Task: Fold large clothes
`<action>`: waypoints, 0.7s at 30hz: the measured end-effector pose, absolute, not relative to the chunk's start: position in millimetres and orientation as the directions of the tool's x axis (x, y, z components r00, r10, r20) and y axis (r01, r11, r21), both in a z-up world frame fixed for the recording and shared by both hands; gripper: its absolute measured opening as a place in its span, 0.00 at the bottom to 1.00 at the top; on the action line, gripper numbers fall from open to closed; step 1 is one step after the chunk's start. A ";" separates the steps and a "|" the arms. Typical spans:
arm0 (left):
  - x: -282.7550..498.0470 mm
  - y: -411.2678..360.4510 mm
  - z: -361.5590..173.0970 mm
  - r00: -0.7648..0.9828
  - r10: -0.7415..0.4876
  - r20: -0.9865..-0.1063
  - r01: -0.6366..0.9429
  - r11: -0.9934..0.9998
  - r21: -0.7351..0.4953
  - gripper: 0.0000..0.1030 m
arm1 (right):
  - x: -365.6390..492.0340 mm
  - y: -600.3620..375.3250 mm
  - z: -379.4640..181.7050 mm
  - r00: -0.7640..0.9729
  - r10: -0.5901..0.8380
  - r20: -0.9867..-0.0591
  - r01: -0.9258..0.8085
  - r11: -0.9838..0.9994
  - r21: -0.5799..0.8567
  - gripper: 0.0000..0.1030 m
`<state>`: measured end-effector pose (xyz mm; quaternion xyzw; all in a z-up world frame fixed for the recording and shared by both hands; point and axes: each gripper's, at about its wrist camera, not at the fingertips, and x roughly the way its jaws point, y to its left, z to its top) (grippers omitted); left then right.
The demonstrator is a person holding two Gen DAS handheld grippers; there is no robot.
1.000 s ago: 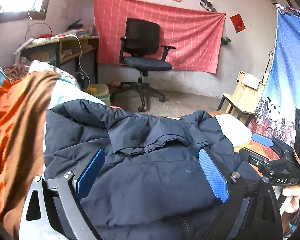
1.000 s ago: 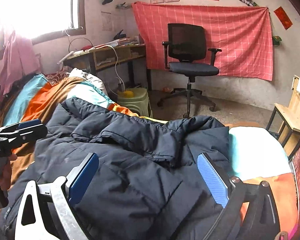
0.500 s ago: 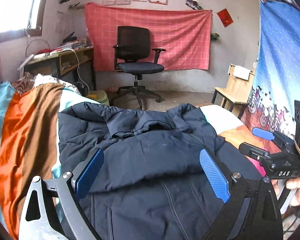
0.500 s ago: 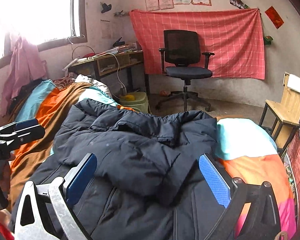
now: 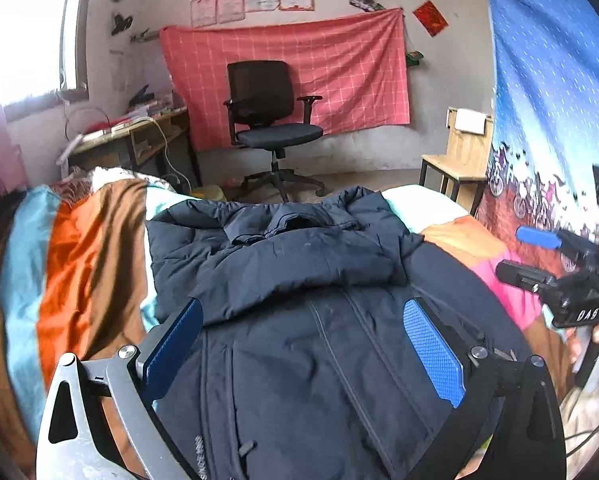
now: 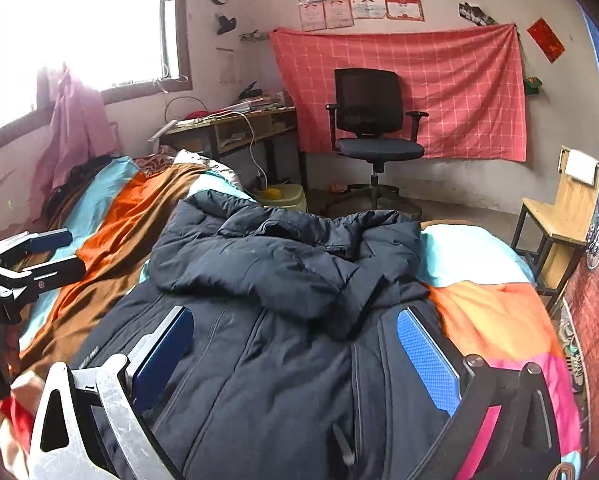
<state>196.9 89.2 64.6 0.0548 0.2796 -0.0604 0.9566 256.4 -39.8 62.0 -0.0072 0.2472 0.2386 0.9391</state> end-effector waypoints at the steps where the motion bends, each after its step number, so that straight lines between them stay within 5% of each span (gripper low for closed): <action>1: 193.3 87.3 62.5 0.836 -0.085 -0.543 0.151 0.985 0.078 0.96 | 247.5 -43.3 62.9 0.763 0.445 -0.469 -0.454 0.885 0.101 1.00; 21: 110.0 97.6 -23.2 0.722 -0.107 -0.684 0.214 0.974 0.073 0.96 | 148.8 -67.6 29.4 0.710 0.397 -0.582 -0.562 0.817 -0.129 1.00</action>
